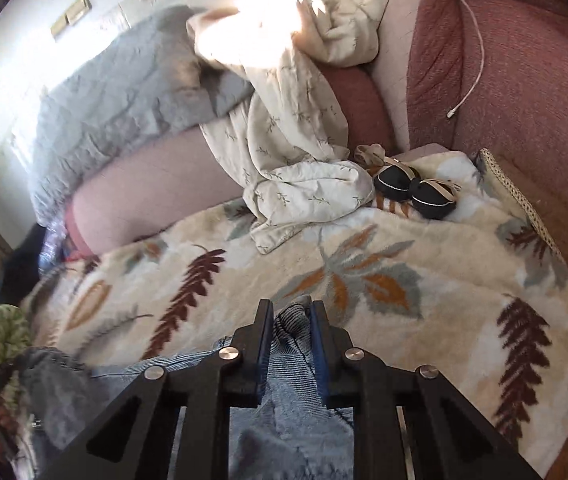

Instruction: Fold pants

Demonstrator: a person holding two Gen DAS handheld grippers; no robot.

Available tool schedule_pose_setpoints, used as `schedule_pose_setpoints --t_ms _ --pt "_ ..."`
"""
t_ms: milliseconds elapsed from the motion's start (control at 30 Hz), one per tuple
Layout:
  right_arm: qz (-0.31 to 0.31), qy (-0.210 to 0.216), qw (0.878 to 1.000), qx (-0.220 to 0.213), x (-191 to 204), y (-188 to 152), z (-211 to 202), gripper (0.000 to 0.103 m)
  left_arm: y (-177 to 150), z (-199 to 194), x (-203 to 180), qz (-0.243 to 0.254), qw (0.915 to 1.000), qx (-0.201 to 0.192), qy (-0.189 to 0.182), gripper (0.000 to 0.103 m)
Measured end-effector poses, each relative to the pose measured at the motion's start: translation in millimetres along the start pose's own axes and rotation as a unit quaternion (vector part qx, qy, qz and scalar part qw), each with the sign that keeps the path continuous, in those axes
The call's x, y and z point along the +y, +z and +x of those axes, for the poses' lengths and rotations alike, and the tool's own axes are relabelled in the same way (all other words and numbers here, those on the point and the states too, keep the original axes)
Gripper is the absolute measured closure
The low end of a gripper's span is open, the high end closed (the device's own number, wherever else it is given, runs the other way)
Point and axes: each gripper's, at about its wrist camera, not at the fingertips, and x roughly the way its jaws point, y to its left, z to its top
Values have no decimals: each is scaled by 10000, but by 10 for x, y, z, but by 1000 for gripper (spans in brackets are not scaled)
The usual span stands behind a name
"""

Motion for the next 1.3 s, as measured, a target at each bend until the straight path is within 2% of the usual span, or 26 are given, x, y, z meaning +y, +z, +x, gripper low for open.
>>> schedule_pose_setpoints --t_ms 167,200,233,333,433,533,633,767,867,933,1000,1067,1100,1133,1167,1200,1233,1267,1300 --pt "40 288 9994 -166 -19 -93 -349 84 -33 -264 -26 -35 9998 -160 -144 101" --pt "28 308 9993 -192 -18 -113 -404 85 -47 -327 -43 -18 9997 -198 -174 101" --pt "27 324 9991 -254 -14 -136 -475 93 -64 -375 -58 12 9995 -236 -201 101" --pt "95 475 9983 -338 -41 -215 -653 95 -105 -511 -128 174 9991 -323 -191 101" --pt "-232 88 9992 -322 -3 -327 -746 95 -150 -461 -92 170 9996 -172 -110 101" --pt "-17 255 9997 67 -107 -414 -706 95 -238 -262 -12 -117 9996 238 4 101" --pt "-135 -72 9990 431 -227 -565 -671 95 -305 -142 -73 -2 9988 465 132 101" --pt "146 -188 9952 954 -517 -765 -563 94 -340 -113 -133 27 9987 498 131 101" --pt "113 -50 9921 1251 -626 -882 -440 94 -336 -116 -179 38 9987 452 221 101" --pt "131 -68 9911 1325 -661 -931 -375 94 -308 -96 -177 -19 9986 381 354 101" --pt "209 171 9919 1243 -657 -889 -301 94 -276 -65 -146 -91 9983 352 464 101" --pt "256 229 9933 1103 -597 -790 -216 87 -248 -16 -98 -189 9979 396 484 100" --pt "238 240 9938 1059 -545 -735 -174 68 -236 6 -81 -223 9976 407 516 100" --pt "227 265 9945 986 -496 -671 -128 43 -220 30 -61 -235 9973 423 560 99" --pt "265 257 9954 880 -462 -603 -92 34 -194 55 -40 -222 9970 419 607 96" --pt "364 213 9965 727 -437 -525 -55 29 -167 76 -14 -211 9969 399 650 93" --pt "423 212 9966 671 -381 -462 6 29 -145 96 13 -214 9967 385 684 79" --pt "456 251 9963 680 -351 -400 73 29 -124 116 45 -226 9965 395 698 59" --pt "433 255 9961 724 -310 -339 164 29 -90 160 100 -264 9962 447 703 51"
